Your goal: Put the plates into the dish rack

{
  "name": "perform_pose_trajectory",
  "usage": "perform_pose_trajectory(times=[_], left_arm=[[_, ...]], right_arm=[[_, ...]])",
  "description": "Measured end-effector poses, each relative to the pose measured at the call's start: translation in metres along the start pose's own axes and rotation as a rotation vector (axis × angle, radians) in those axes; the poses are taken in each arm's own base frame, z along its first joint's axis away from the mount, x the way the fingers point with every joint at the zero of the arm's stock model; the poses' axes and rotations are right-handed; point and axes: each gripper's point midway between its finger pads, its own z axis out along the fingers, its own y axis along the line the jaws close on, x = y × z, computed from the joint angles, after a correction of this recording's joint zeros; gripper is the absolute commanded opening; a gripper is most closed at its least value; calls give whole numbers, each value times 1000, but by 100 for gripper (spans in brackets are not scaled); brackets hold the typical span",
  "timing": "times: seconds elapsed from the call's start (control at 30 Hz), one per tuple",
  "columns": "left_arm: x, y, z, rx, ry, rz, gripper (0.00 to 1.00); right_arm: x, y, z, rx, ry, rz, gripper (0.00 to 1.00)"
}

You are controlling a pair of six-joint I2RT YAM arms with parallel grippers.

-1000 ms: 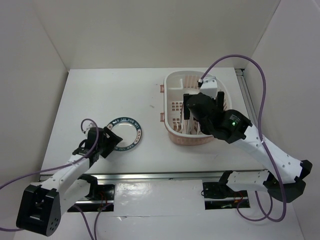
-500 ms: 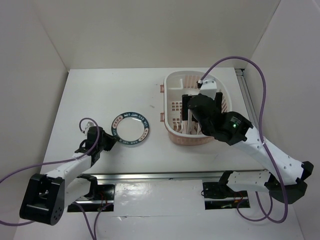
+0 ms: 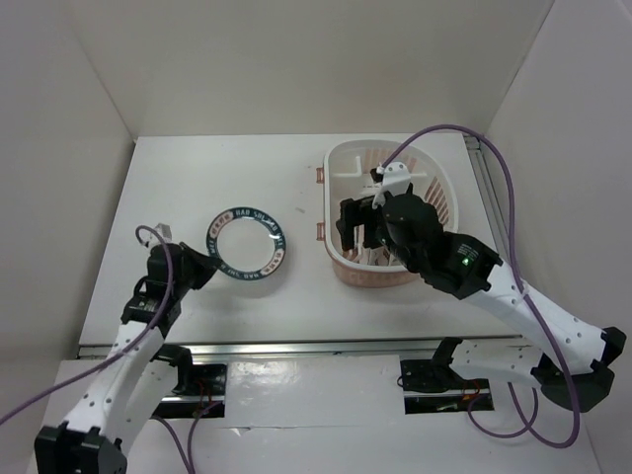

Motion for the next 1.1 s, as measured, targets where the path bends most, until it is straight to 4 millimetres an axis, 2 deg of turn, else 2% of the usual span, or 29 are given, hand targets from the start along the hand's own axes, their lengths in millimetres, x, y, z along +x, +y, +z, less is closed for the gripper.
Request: perform_pose_trajectory(times=[0.17,0.3,0.4,0.57,0.63,0.67,0.7,0.77,0.8,0.87,0.97,1.0,1.03,1.07,1.1], left_arm=[[-42,-70,-61,246,-119,119,0],[-58,-108,-108,414,-179,192,0],[-60,-127,-128,497,-176,233,0],[-43,-139,-140,587,-91,257,0],[-37,-144,-144,625,-56,253,0],[-35,-148,-147,645,-48,251,0],[-34,-150,-149,664,-43,252,0],[-34,-150,-146,666,-44,246,0],[-33,-146,-141,651,-47,245,0],[-30,-143,-135,647,-35,235,0],[-30,-147,-135,677,-40,228,0],[-31,-151,-138,693,-45,228,5],[-33,-154,-140,709,-53,229,34],[-33,-155,-140,715,-58,231,34],[-34,-155,-137,707,-60,218,58]], right_arm=[[-20,35,11,-147,-50,-20,100],[-11,66,31,-263,-20,-71,100],[-1,82,45,-317,8,-104,100],[10,98,58,-374,43,-129,98],[10,103,58,-402,41,-135,85],[8,107,57,-422,34,-133,76],[6,110,57,-435,27,-130,51],[-1,115,54,-461,3,-108,36],[-8,116,51,-474,-14,-80,21],[-21,116,43,-505,-39,-31,4],[-33,119,28,-552,-68,-1,0],[-36,118,25,-555,-73,7,0],[-38,118,24,-560,-78,15,0],[-40,117,24,-563,-82,20,0],[-40,118,23,-570,-83,20,0]])
